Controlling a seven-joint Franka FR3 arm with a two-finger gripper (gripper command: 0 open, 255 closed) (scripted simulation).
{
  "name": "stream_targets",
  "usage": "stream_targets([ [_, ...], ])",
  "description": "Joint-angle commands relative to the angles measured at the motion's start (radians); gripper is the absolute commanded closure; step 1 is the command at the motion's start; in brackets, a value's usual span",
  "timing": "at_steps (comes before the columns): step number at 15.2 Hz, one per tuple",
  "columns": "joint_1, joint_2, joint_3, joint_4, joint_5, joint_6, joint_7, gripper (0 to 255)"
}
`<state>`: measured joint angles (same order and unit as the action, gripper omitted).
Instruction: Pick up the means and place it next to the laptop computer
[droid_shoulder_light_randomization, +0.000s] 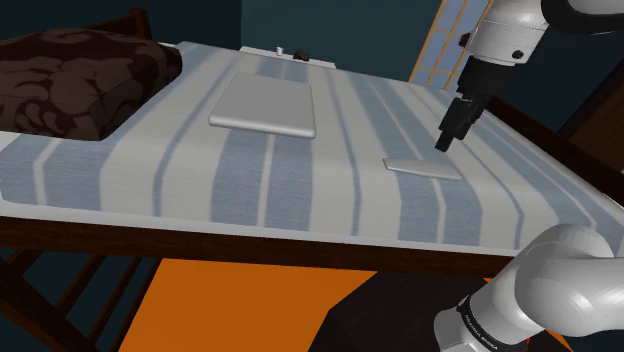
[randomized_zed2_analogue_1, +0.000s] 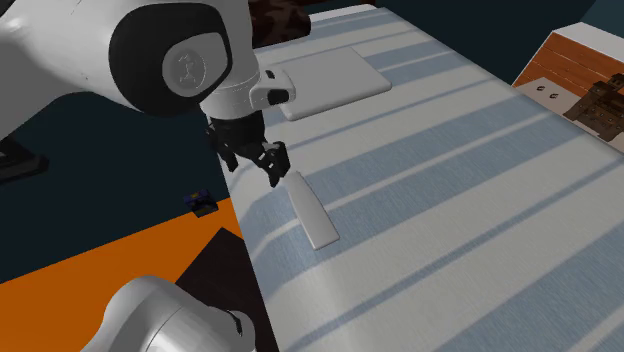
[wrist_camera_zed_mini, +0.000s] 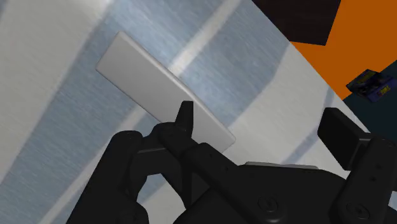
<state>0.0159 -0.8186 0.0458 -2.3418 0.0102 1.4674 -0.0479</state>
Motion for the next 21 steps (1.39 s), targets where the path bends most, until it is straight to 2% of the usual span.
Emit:
stream_targets([
  [1, 0.0, 0.0, 0.0, 0.0, 0.0, 0.0, 0.0, 0],
  [6, 0.099, -0.007, -0.169, -0.119, -0.125, 0.143, -0.421, 0],
  [11, 0.199, 0.062, -0.347, -0.173, -0.233, 0.309, -0.834, 0],
  [12, 0.21, 0.072, -0.364, -0.174, -0.241, 0.325, -0.872, 0],
  [21, 0.203, 0.084, -0.386, -0.268, -0.26, 0.43, -0.869, 0],
])
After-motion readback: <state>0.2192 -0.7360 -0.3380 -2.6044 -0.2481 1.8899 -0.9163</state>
